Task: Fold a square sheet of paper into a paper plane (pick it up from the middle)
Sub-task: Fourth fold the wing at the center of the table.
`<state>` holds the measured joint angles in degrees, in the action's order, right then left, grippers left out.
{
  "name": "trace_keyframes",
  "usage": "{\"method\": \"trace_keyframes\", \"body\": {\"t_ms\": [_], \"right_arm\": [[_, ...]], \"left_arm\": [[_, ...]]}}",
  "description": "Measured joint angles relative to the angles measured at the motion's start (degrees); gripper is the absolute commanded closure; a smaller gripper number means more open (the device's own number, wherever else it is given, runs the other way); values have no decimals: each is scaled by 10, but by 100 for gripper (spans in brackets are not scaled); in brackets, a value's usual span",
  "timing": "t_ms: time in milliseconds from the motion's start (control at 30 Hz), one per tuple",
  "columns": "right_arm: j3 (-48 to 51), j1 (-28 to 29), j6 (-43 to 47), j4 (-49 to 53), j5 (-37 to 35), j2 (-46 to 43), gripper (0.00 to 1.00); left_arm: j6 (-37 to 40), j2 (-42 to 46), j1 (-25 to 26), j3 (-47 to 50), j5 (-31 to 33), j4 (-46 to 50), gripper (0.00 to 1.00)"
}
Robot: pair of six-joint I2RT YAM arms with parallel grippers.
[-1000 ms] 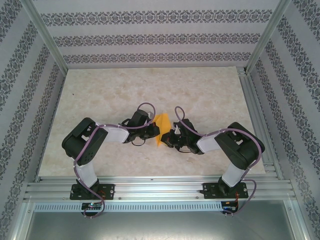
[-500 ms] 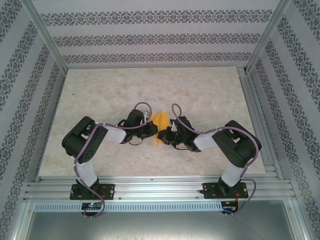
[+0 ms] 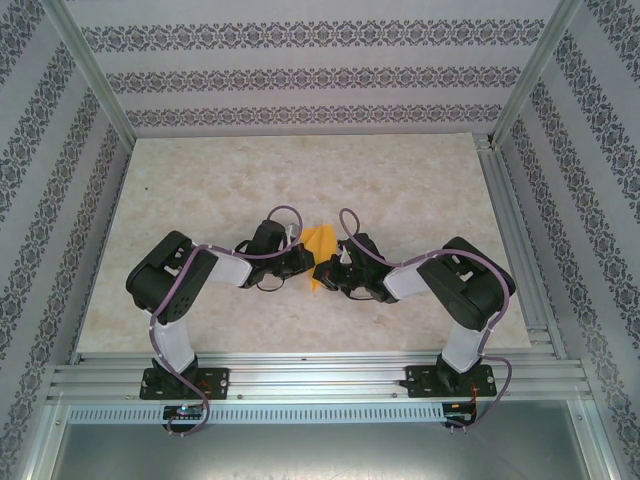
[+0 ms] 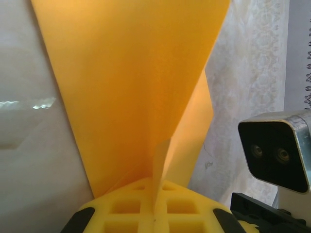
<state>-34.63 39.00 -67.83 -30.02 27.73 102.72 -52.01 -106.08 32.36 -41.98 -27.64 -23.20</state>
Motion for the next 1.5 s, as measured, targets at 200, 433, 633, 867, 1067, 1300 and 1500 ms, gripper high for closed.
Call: {"method": "trace_keyframes", "body": {"t_ms": [200,433,633,867,1067,1300,1500], "right_arm": [[-4,0,0,5,0,2,95],[-7,0,3,13,1,2,95],[-11,0,3,17,1,2,94],[-11,0,3,17,3,2,94],[-3,0,4,26,-4,-24,92],[13,-5,12,56,-26,-88,92],[1,-1,19,72,-28,-73,92]], "left_arm": [[0,-2,-1,0,-3,-3,98],[1,-3,-4,0,-9,-4,98],[1,-12,-15,0,-35,-17,98],[5,-19,-23,-1,-58,-23,99],[10,-23,-27,-2,-72,-26,99],[17,-23,-31,-2,-78,-26,98],[20,-24,-32,-2,-81,-27,98]]}}
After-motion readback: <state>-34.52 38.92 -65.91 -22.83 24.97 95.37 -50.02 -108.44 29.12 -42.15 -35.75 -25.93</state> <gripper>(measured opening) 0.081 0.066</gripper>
